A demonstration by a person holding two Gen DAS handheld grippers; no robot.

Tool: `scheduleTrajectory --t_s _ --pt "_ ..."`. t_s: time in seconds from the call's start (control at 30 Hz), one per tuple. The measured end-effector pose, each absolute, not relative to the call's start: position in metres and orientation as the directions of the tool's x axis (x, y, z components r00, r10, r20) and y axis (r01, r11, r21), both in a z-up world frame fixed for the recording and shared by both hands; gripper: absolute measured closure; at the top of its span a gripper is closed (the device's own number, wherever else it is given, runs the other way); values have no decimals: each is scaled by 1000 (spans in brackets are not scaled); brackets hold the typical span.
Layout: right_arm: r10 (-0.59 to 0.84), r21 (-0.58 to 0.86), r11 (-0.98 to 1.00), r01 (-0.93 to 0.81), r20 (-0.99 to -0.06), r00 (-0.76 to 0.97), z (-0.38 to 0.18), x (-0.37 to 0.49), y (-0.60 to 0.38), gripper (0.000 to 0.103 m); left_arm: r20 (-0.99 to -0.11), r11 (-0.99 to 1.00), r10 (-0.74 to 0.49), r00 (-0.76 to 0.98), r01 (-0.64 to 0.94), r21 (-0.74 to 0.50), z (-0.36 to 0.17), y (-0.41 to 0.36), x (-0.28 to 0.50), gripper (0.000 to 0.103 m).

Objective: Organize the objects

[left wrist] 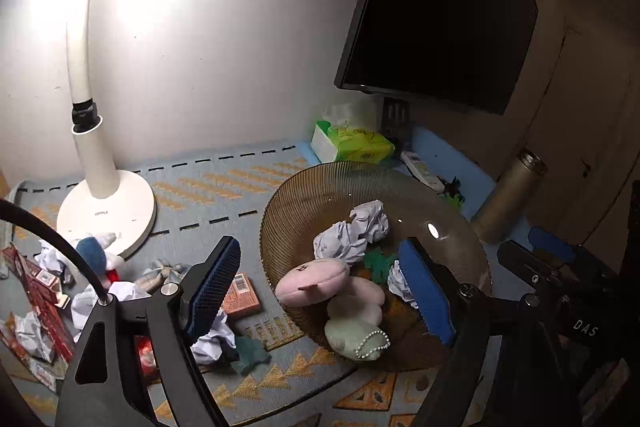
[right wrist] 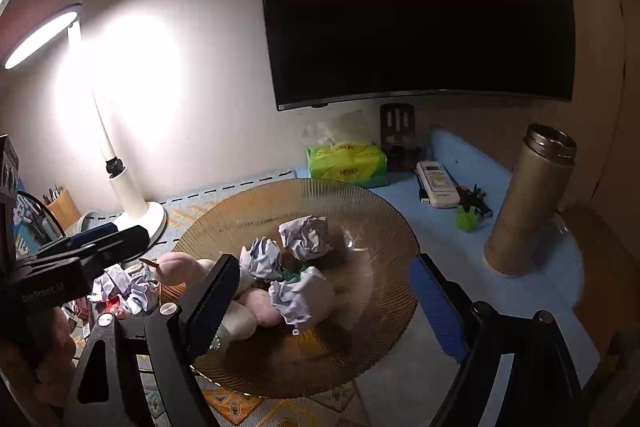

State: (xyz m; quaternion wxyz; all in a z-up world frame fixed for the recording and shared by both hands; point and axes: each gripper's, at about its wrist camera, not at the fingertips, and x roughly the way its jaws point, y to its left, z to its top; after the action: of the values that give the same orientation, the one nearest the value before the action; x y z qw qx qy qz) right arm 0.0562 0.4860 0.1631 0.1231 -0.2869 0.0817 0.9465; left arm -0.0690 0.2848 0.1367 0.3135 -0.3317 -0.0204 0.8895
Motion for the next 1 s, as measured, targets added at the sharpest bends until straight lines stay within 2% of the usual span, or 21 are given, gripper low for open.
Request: scheduleTrajectory --t_s 0.17,0.3,0.33,0.4,0.5,0.7,0.87,1.0 --pt "123 114 -968 -223 -558 -821 167 67 465 17 -552 -832 538 -637 -505 -228 150 233 -52 22" --pt "56 97 -987 -130 -549 -834 168 71 423 17 -539 -884 456 -709 -434 -177 154 174 -28 20" --pt "31 95 -991 -99 -548 -836 168 71 410 16 -536 -902 422 -731 -400 -164 153 157 -23 18" --pt "-15 84 -996 -37 -549 -836 164 71 384 15 -528 -936 347 -775 -323 -141 149 121 -13 1" --pt "-65 47 -998 46 -558 -827 153 67 344 14 -529 -974 226 -818 -188 -126 133 66 0 1" --pt "-150 53 -987 150 -632 -761 108 42 289 14 -630 -995 4 -777 62 -83 68 -15 -2 1" --pt "-147 44 -986 162 -691 -708 73 15 267 14 -666 -989 -92 -740 147 -27 31 -38 -9 1" --pt "-139 42 -987 155 -707 -694 55 6 262 14 -677 -989 -69 -733 137 -48 29 -39 -12 1"
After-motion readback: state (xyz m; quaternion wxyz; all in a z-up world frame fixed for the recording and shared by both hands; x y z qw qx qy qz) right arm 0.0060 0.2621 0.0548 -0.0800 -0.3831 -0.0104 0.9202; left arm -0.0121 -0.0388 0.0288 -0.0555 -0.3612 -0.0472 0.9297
